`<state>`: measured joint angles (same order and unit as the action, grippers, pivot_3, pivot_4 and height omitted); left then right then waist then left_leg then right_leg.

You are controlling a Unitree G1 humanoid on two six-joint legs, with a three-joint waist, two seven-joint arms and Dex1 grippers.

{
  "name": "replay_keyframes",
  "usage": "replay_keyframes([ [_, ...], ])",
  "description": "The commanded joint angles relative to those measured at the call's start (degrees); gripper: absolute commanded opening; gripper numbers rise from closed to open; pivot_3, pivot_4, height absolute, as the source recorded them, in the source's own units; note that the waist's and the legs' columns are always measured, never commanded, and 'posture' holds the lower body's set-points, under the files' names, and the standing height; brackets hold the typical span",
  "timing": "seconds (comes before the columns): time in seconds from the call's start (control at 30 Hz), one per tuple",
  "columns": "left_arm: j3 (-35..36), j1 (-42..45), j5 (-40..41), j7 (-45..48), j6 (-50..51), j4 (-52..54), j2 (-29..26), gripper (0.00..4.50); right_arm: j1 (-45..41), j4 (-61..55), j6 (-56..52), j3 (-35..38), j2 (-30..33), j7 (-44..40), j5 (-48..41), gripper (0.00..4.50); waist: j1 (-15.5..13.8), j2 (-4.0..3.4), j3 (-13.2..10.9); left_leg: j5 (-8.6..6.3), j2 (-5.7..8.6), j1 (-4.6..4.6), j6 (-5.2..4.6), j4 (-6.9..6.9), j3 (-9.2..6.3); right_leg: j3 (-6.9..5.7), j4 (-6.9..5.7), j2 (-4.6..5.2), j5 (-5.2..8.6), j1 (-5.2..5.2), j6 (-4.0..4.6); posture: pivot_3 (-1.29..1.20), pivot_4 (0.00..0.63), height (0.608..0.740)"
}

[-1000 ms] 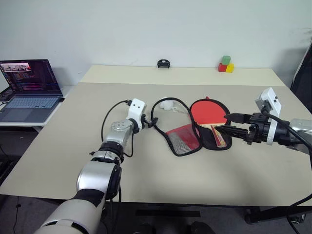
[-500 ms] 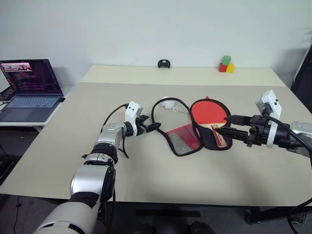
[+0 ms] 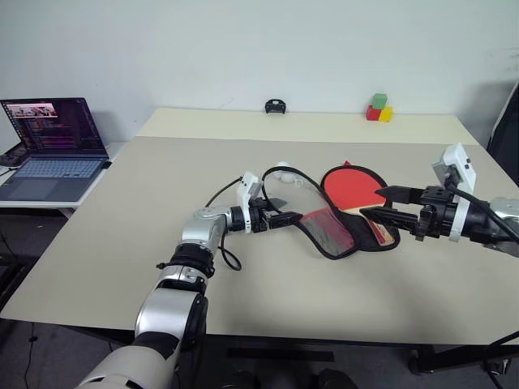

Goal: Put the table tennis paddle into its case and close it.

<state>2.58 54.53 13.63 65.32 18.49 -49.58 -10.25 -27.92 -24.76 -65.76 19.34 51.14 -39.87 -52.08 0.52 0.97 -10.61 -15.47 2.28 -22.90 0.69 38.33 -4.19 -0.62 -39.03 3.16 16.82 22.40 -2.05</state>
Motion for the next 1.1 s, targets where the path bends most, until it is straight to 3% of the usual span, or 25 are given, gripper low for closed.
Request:
replay_keyframes([
  [0.03, 0.9, 3.6, 2.8, 0.5, -0.1, 3.2, 2.1, 4.5, 0.1, -2.0, 0.6, 3.2, 1.5, 0.0, -2.1, 3.78, -0.1, 0.01, 0.0, 0.0, 0.0, 0.0, 0.0, 0.0, 0.0, 0.0, 0.0, 0.0, 0.0, 0.0, 0.0, 0.0, 0.15, 0.74],
  [0.17, 2.2, 7.2, 5.5, -0.3, 0.9, 2.6, 5.7, 4.5, -0.5, -1.0, 0.8, 5.0, 3.2, -0.4, -3.0, 3.78, -0.4, 0.01, 0.0, 0.0, 0.02, -0.04, 0.0, 0.07, -0.02, -0.01, -0.01, 0.0, 0.0, -0.01, 0.0, 0.0, 0.15, 0.74],
  [0.33, 2.4, 7.9, 5.9, -0.6, 1.0, 2.2, 6.1, 4.5, -0.3, -0.7, 1.1, 5.2, 3.9, -0.2, -3.9, 3.78, 0.1, 0.01, 0.0, -0.01, -0.02, 0.07, -0.01, 0.04, 0.06, 0.01, -0.02, -0.01, 0.0, -0.05, 0.0, 0.0, 0.15, 0.74],
  [0.47, 4.9, 17.6, 5.2, -8.8, -6.9, -8.7, 13.8, 4.5, -1.0, 1.8, 2.5, 6.7, 7.5, -1.1, -1.8, 3.78, -0.7, 0.04, 0.0, 0.01, 0.01, -0.02, -0.03, 0.17, -0.01, -0.07, -0.07, -0.03, -0.01, -0.04, -0.02, 0.0, 0.15, 0.74],
  [0.67, 5.4, 19.8, 3.1, -13.0, -13.0, -15.6, 16.2, 4.5, 0.7, 2.6, 3.7, 5.0, 6.9, 0.6, 0.0, 3.78, -0.5, 0.07, 0.0, -0.14, 0.12, -0.08, -0.26, 0.38, 0.11, 0.0, 0.04, -0.01, -0.03, -0.13, -0.14, 0.0, 0.15, 0.74],
  [0.8, 4.7, 17.9, 3.3, -7.2, -13.2, -12.4, 13.4, 4.5, 1.4, 4.6, 4.1, 2.0, 5.2, 2.2, 2.1, 3.78, -0.1, 0.06, 0.0, -0.14, 0.0, -0.02, -0.27, 0.37, 0.1, 0.01, -0.07, -0.01, -0.03, -0.08, -0.13, 0.0, 0.15, 0.74],
  [0.9, 1.8, 12.2, 3.5, 1.7, -10.2, -2.7, 8.5, 4.5, 1.7, 9.0, 6.3, -1.8, 4.8, 2.2, 6.6, 3.78, 0.5, -0.01, 0.0, -0.14, -0.03, 0.03, -0.26, 0.36, 0.12, 0.05, -0.11, -0.04, -0.03, -0.09, -0.12, 0.0, 0.15, 0.74],
  [1.0, -0.3, 6.4, 3.8, 4.4, -6.5, 7.1, 4.5, 4.5, 0.8, 13.2, 8.4, -4.2, 3.9, 1.6, 9.4, 4.47, 0.9, -0.02, 0.0, -0.13, -0.02, 0.04, -0.24, 0.37, 0.11, 0.06, -0.1, -0.04, -0.03, -0.1, -0.11, 0.0, 0.15, 0.74],
  [1.1, -1.9, -0.7, 5.9, 7.1, -0.4, 20.6, -0.8, 4.5, -1.3, 18.6, 10.5, -7.1, 2.7, 1.6, 13.0, 4.47, 1.1, -0.02, 0.0, -0.12, -0.01, -0.01, -0.22, 0.39, 0.09, 0.13, -0.03, -0.02, -0.03, -0.09, -0.11, 0.0, 0.15, 0.74],
])
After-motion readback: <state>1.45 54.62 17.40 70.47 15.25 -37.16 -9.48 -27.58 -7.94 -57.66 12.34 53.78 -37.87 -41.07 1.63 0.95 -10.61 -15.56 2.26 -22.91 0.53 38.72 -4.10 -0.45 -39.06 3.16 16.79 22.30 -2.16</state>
